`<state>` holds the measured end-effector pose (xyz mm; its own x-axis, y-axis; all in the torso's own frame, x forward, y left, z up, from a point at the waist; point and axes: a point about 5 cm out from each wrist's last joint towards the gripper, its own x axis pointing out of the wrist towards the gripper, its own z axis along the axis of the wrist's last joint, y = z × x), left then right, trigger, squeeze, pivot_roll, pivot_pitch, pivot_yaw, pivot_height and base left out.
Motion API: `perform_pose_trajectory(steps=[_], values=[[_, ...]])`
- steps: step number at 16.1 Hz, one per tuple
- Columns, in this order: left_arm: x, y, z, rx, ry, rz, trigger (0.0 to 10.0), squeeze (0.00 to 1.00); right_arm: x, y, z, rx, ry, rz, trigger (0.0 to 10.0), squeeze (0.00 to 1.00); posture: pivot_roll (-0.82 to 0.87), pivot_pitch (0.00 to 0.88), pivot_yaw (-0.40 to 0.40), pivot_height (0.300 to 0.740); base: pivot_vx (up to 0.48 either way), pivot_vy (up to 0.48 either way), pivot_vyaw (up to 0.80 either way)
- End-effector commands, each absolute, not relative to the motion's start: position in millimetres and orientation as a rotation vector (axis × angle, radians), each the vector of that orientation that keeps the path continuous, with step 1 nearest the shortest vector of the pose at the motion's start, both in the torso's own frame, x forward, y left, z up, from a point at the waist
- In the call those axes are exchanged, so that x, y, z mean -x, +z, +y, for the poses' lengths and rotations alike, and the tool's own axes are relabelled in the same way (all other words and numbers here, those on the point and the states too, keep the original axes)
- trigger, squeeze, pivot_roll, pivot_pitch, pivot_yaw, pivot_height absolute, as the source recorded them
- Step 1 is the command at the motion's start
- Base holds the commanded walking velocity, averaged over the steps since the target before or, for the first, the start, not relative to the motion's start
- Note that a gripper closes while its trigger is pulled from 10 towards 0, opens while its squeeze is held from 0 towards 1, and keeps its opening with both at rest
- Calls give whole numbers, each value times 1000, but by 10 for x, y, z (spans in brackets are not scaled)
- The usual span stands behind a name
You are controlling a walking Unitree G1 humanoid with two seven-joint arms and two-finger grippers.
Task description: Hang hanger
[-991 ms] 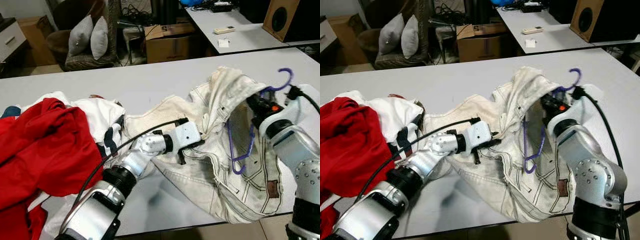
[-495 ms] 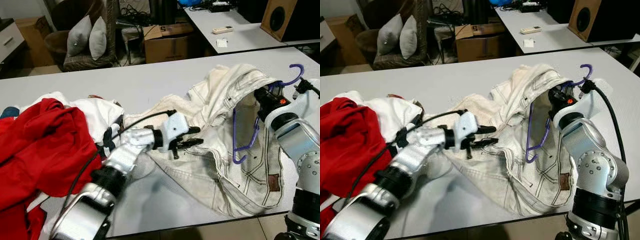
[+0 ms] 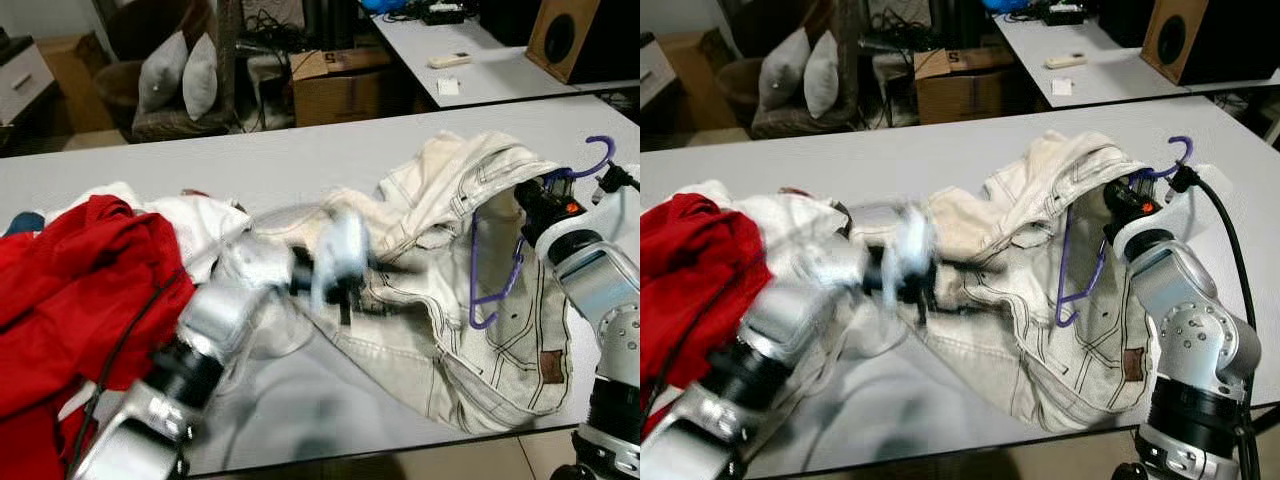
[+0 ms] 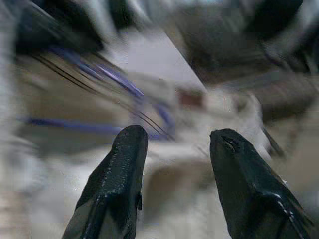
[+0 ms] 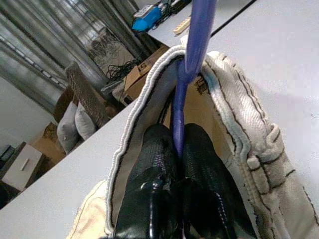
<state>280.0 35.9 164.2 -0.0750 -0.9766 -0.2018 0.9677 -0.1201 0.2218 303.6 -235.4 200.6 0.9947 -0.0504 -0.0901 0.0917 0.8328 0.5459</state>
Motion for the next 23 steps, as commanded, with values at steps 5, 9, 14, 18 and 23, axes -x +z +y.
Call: perform_pose_trajectory(steps=[5,9,14,18,23], values=[[-2824,1468,77,-486,-1657,-49,10000,0,-3049,2112,-2288,-593,-39,19,10000,0,-61,3,124,740,0,0,0],[-2647,1451,-108,-459,-1797,-121,10000,0,-3023,2094,-2276,-598,-41,15,10000,0,-71,0,141,740,0,0,0],[-2675,1497,-218,-460,-1714,-252,10000,0,-3027,2107,-2277,-600,-44,9,10000,0,-79,0,141,740,0,0,0],[-2688,1626,-69,-456,-1757,-329,10000,1000,-3032,2109,-2268,-597,-37,11,10000,0,-76,0,139,740,0,0,0],[-2701,1577,-207,-511,-1755,-349,10000,1000,-3044,2117,-2234,-600,-22,14,10000,0,-79,0,136,740,0,0,0]])
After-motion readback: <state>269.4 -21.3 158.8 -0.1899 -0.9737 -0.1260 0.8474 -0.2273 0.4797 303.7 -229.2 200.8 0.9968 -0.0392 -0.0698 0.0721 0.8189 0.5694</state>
